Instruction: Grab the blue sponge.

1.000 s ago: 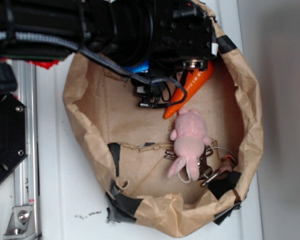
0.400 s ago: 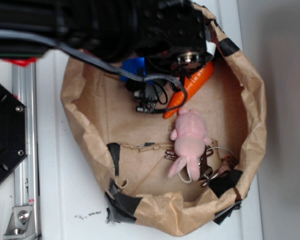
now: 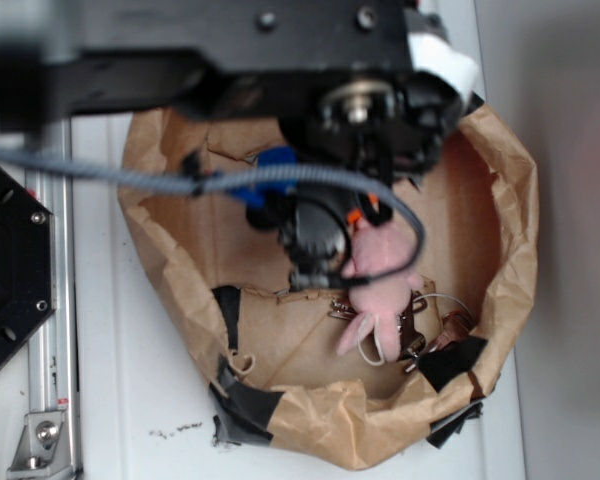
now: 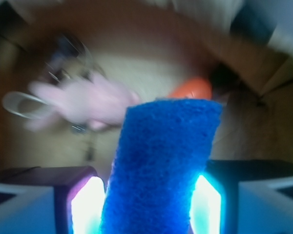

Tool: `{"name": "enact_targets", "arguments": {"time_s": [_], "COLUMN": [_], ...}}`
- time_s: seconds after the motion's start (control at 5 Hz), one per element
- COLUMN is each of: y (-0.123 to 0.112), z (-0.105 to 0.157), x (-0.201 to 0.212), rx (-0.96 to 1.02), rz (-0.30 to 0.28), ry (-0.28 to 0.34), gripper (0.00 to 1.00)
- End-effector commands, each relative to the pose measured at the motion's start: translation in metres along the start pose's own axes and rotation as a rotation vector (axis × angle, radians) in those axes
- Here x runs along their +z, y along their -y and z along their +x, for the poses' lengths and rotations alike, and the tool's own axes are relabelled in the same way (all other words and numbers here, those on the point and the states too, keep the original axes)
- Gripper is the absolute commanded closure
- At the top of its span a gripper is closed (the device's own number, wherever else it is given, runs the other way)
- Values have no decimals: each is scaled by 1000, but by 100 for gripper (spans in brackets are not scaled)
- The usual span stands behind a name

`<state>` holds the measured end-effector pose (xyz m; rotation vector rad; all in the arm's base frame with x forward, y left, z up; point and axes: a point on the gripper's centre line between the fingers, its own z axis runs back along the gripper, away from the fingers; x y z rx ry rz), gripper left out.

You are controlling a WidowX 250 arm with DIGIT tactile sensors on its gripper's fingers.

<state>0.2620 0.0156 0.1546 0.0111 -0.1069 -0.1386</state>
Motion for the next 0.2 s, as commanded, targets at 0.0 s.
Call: {"name": "enact_targets", "arguments": {"time_s": [0.0], "y": [6], "z": [-11], "x": [49], "rx": [116], "rz": [37], "ry": [139], "gripper": [100]}}
